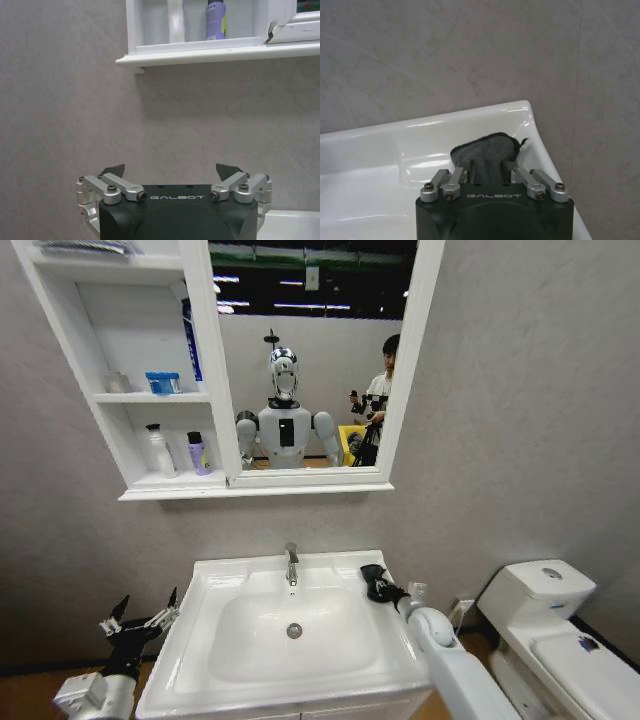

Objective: Move facial cleanser and shampoo from washbasin to cabinet, then wipe washbasin with towel.

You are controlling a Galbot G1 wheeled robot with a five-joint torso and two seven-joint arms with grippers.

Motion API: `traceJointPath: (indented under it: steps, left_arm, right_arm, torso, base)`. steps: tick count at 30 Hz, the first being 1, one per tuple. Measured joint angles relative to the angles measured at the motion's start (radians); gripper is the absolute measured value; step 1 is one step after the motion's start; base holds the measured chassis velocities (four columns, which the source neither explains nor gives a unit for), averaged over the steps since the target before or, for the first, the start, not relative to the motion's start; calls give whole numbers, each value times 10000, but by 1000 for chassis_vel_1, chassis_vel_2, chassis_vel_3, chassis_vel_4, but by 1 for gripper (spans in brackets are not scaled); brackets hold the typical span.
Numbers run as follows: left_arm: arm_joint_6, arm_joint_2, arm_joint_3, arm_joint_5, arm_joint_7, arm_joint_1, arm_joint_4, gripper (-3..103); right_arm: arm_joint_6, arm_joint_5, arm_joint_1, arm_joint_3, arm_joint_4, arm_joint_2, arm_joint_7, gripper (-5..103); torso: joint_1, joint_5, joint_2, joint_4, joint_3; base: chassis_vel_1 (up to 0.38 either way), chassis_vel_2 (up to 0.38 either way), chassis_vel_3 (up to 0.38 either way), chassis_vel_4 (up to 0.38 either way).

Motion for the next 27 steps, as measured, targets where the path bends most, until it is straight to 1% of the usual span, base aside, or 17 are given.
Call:
traceJointPath:
  steps: [1, 3, 4, 6, 7, 8, 9, 10, 13, 14, 17, 18, 21, 22, 25, 26, 27]
  left_arm:
    - [0, 0, 0, 0, 0, 0, 0, 100]
    - [0, 0, 0, 0, 0, 0, 0, 100]
    - [0, 0, 0, 0, 0, 0, 0, 100]
    - [0, 0, 1, 0, 1, 0, 0, 100]
    - [0, 0, 1, 0, 1, 0, 0, 100]
    - [0, 0, 0, -1, -1, 0, 0, 100]
    - [0, 0, 0, 0, -1, -1, 0, 100]
    - [0, 0, 0, 0, -1, -1, 0, 100]
    - [0, 0, 0, 0, 3, -1, 0, 100]
    - [0, 0, 0, 0, 3, -1, 0, 100]
    - [0, 0, 1, 0, 1, -1, 0, 100]
    - [0, 0, 1, 0, 1, -1, 0, 100]
    - [0, 0, 1, 0, -1, -1, 1, 100]
    - [0, 0, 1, 0, -1, -1, 1, 100]
    - [0, 0, 0, 0, 0, -1, 0, 100]
    - [0, 0, 0, 0, 0, -1, 0, 100]
    - [0, 0, 1, -1, 1, -1, 1, 100]
  right_arm:
    - [107, -83, -17, 1, 16, 12, -6, 37]
    - [335, -558, -177, 89, 219, -71, -8, 47]
    - [335, -558, -177, 89, 219, -71, -8, 47]
    - [650, -1454, -516, 352, 691, -337, -25, 58]
    - [650, -1454, -516, 352, 691, -337, -25, 58]
    - [729, -1813, -794, 552, 1197, -487, 3, 63]
    - [737, -1901, -1113, 749, 1837, -611, 132, 69]
    - [737, -1901, -1113, 749, 1837, -611, 132, 69]
    - [488, -1865, -2490, 1452, 4175, -756, 637, 85]
    - [488, -1865, -2490, 1452, 4175, -756, 637, 85]
    - [254, -2393, -4511, 2052, 6686, -386, 1346, 99]
    - [254, -2393, -4511, 2052, 6686, -386, 1346, 99]
    - [0, -3018, -6102, 2245, 8703, 220, 1771, 100]
    - [0, -3018, -6102, 2245, 8703, 220, 1771, 100]
    - [-1070, -3304, -7577, 2253, 10630, 629, 2044, 100]
    - [-1070, -3304, -7577, 2253, 10630, 629, 2044, 100]
    - [-1341, -3306, -7853, 2227, 10904, 688, 2175, 100]
  torso:
    - [0, 0, 0, 1, 0]
    - [0, 2, 0, 1, 1]
    - [0, 2, 0, 1, 1]
    - [0, -1, 0, -1, 0]
    - [0, -1, 0, -1, 0]
    - [0, 2, 0, -4, 0]
    - [1, 0, 0, -2, 0]
    - [1, 0, 0, -2, 0]
    - [0, -6, 2, 1, -2]
    - [0, -6, 2, 1, -2]
    - [-2, 0, 2, -4, -2]
    - [-2, 0, 2, -4, -2]
    - [-2, -3, 3, -2, -3]
    - [-2, -3, 3, -2, -3]
    - [-2, -6, 3, -5, -3]
    - [-2, -6, 3, -5, -3]
    - [-3, -6, 3, -5, -3]
  base:
    - [0, 0, 0, 0]
    - [0, 0, 0, 0]
    - [0, 0, 0, 0]
    - [0, 0, 0, 0]
    - [0, 0, 0, 0]
    - [0, 0, 0, 0]
    - [0, 0, 0, 0]
    - [0, 0, 0, 0]
    - [0, 0, 0, 0]
    - [0, 0, 0, 0]
    - [0, 0, 0, 0]
    - [0, 0, 0, 0]
    - [0, 0, 0, 0]
    - [0, 0, 0, 0]
    - [0, 0, 0, 0]
    - [0, 0, 0, 0]
    - [0, 0, 0, 0]
